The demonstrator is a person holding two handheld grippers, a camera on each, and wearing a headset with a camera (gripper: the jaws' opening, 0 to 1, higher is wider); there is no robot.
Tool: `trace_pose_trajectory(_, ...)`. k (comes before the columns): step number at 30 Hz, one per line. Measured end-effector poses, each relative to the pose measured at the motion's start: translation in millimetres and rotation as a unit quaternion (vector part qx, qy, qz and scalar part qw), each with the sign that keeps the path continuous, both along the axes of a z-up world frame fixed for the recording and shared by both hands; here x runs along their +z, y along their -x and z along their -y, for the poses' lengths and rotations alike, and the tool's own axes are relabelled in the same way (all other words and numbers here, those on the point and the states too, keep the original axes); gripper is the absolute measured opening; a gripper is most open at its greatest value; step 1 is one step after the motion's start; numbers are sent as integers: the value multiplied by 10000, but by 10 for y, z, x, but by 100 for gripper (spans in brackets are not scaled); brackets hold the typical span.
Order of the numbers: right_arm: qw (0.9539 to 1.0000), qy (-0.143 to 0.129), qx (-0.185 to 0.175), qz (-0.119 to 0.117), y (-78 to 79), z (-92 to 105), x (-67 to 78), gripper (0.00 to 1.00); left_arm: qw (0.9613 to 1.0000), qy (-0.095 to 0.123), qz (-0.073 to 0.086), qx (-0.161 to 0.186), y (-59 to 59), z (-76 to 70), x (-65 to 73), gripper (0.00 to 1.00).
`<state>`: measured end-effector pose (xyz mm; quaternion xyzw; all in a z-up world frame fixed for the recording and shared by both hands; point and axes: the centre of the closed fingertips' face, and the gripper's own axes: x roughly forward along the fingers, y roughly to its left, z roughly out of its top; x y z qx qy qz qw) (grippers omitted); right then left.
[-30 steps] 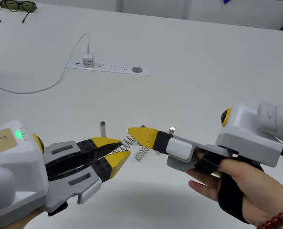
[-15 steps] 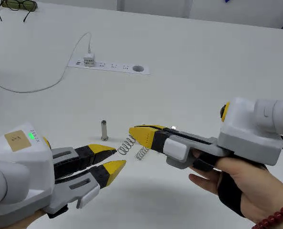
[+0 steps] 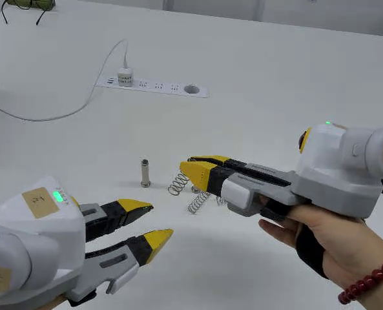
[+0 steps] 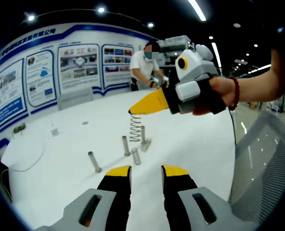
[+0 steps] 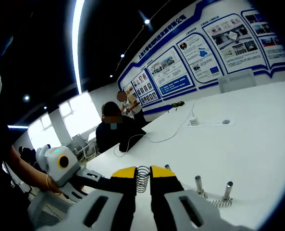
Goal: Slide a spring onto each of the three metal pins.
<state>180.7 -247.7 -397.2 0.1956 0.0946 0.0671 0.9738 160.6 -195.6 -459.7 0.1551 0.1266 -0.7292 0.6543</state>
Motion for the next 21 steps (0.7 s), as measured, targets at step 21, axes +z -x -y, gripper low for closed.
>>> trace_pose_trajectory(21, 9985, 446, -326, 65, -325, 131, -25, 11, 9997, -34, -227, 47, 16, -12, -87, 43)
